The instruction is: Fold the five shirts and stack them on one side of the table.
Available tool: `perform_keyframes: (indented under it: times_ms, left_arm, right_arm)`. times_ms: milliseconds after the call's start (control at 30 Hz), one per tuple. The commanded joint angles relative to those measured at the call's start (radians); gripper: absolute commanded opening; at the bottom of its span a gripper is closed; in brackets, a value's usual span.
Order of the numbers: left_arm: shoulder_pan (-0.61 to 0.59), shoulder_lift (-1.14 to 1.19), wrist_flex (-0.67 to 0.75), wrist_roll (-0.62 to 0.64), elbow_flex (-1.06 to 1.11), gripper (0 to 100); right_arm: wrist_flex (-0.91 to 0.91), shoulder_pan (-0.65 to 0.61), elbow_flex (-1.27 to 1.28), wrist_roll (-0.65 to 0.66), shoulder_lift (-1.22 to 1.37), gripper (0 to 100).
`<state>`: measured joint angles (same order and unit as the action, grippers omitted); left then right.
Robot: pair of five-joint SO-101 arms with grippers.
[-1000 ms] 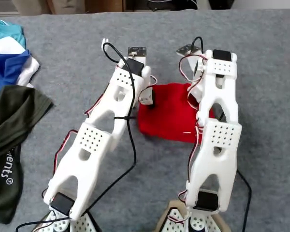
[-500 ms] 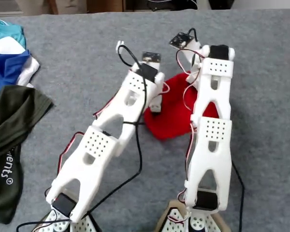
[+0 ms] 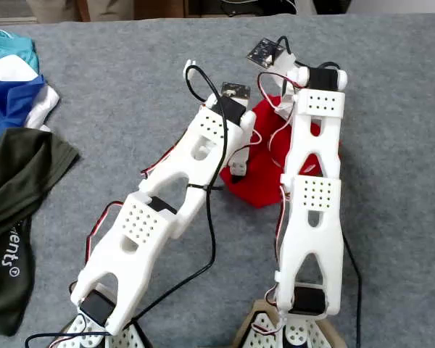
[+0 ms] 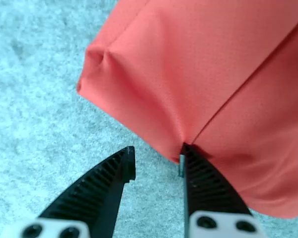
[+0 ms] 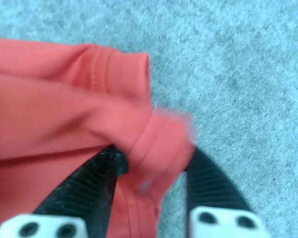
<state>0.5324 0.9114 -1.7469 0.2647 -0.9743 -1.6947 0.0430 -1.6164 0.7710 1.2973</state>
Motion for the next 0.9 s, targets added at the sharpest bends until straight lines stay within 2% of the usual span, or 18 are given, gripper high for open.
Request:
perform_keyframes:
  times_ms: [0,67,200,467,733,867]
  left_arm:
    - [0.006,-0.094,-0.014,0.020,0.000,24]
    - [-0.012,-0.114,-0.014,0.061,-0.003,28]
    - [-0.051,-0.174,-0.014,0.071,-0.008,28]
    - [-0.069,-0.194,-0.003,0.074,-0.009,28]
    - [-0.066,-0.180,0.020,0.069,-0.009,22]
    - [-0.069,-0.156,0.080,0.074,-0.008,22]
  right_arm:
    - [-0.048,-0.004,-0.050,0.057,-0.120,30.1]
    - [-0.051,-0.004,-0.050,0.051,-0.148,32.0]
    - [-0.051,0.030,-0.051,-0.012,-0.223,32.2]
    - [-0.094,0.176,-0.025,-0.391,-0.360,32.1]
    - [-0.092,0.189,0.113,-0.413,-0.377,32.1]
    - [-0.095,0.223,0.153,-0.525,-0.394,32.1]
